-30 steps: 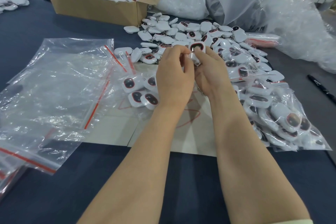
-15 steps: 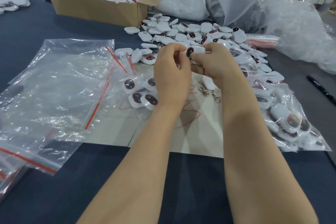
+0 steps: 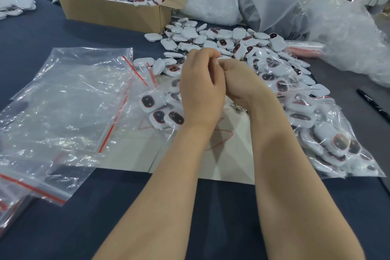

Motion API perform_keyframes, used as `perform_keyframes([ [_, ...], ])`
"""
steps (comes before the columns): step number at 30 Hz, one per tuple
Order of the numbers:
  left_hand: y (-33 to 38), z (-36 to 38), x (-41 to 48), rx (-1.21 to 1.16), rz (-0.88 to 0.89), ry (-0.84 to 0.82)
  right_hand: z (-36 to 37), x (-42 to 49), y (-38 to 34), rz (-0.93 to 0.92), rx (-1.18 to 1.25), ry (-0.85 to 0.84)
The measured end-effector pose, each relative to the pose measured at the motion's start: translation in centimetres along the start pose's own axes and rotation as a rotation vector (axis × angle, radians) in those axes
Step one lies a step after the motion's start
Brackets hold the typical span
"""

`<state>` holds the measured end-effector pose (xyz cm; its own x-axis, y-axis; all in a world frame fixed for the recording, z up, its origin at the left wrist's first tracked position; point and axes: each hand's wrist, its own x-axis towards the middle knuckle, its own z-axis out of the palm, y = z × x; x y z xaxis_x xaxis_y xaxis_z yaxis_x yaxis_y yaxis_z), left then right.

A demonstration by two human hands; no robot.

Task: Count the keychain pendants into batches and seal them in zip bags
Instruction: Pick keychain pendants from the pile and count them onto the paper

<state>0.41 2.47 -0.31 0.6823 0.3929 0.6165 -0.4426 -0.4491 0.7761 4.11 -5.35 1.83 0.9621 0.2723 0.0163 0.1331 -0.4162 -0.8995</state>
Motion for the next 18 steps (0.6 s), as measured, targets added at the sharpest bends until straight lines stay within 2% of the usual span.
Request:
perform_keyframes([
  [4,-0.2,0.0,0.0,-0.029,-0.030,-0.021,-0.3,-0.4,-0.6,-0.055,-0.125,-0.028],
  [6,-0.3,0.0,0.1,-0.075,-0.082,-0.009,-1.1,0.0,-0.6,-0.033,-0.154,0.175],
  [8,-0.4,0.1,0.2,-0.099,-0.126,-0.012,-2.3,0.4,-0.4,0.068,-0.331,0.429],
  [9,-0.5,0.2,0.2,-0.097,-0.143,-0.026,-2.8,0.3,-0.2,0.134,-0.460,0.438],
  [13,-0.9,0.5,-0.1,-0.071,-0.196,-0.107,-2.3,-0.3,0.6,0.423,-0.726,0.091],
  [16,-1.1,0.5,-0.1,-0.066,-0.198,-0.122,-1.6,0.3,1.2,0.376,-0.797,0.136],
  [18,-1.1,0.4,-0.1,-0.067,-0.196,-0.122,-1.3,0.8,1.7,0.293,-0.731,0.224],
])
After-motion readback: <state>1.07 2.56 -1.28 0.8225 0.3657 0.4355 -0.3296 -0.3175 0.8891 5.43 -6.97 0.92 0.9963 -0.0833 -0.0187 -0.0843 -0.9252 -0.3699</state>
